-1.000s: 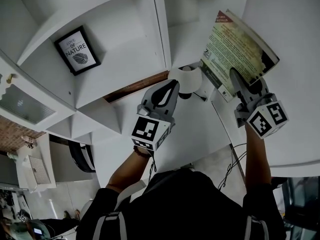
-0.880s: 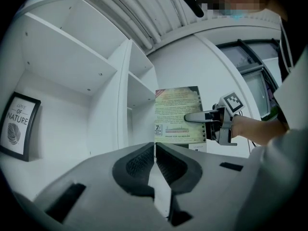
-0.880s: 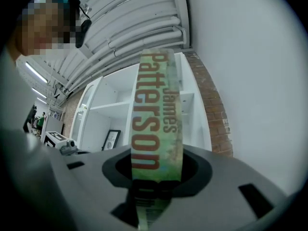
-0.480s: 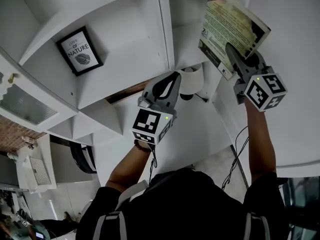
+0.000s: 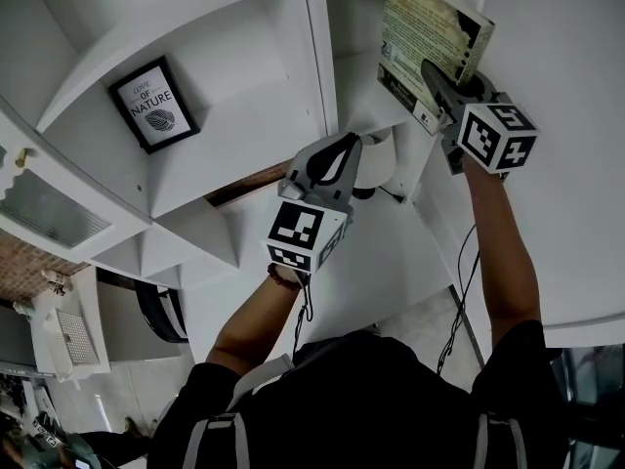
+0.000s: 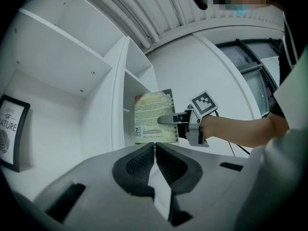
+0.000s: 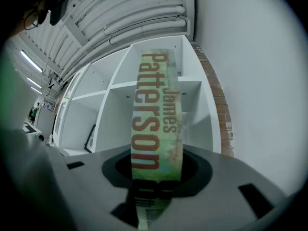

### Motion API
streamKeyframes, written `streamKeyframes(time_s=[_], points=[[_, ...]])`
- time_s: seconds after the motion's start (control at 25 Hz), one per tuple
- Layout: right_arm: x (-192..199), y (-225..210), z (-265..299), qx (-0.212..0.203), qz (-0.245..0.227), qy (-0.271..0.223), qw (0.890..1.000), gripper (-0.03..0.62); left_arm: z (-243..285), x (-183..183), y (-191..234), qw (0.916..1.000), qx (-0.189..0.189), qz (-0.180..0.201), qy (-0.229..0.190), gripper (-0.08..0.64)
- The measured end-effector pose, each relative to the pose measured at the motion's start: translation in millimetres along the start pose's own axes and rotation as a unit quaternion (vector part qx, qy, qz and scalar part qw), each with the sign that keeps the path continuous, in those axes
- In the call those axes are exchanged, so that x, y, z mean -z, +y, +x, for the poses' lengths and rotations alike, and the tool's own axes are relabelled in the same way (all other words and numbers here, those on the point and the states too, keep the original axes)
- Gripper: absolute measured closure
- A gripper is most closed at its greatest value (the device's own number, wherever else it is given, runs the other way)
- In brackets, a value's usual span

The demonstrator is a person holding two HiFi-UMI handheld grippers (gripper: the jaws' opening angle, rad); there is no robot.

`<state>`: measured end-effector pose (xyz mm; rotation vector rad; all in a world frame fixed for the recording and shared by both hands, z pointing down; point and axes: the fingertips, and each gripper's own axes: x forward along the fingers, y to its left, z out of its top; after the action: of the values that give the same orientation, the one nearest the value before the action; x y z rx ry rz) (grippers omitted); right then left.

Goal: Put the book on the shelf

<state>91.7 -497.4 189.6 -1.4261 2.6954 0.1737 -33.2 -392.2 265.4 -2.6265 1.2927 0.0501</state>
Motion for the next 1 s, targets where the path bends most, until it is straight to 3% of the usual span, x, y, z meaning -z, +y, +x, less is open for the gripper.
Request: streamKeyframes(time_s=[0.64,1.0], points=[[22,-25,66,0.016,0.036,0.046,0.998,0.428,13,2,7,0.9999,-0.008,-0.012,-0.001,0.531],[25,-40,80,0.036,0.067,0.032,0.997,0.428,19,7,5,0.9998,-0.01,-0.015,0.007,0.531]])
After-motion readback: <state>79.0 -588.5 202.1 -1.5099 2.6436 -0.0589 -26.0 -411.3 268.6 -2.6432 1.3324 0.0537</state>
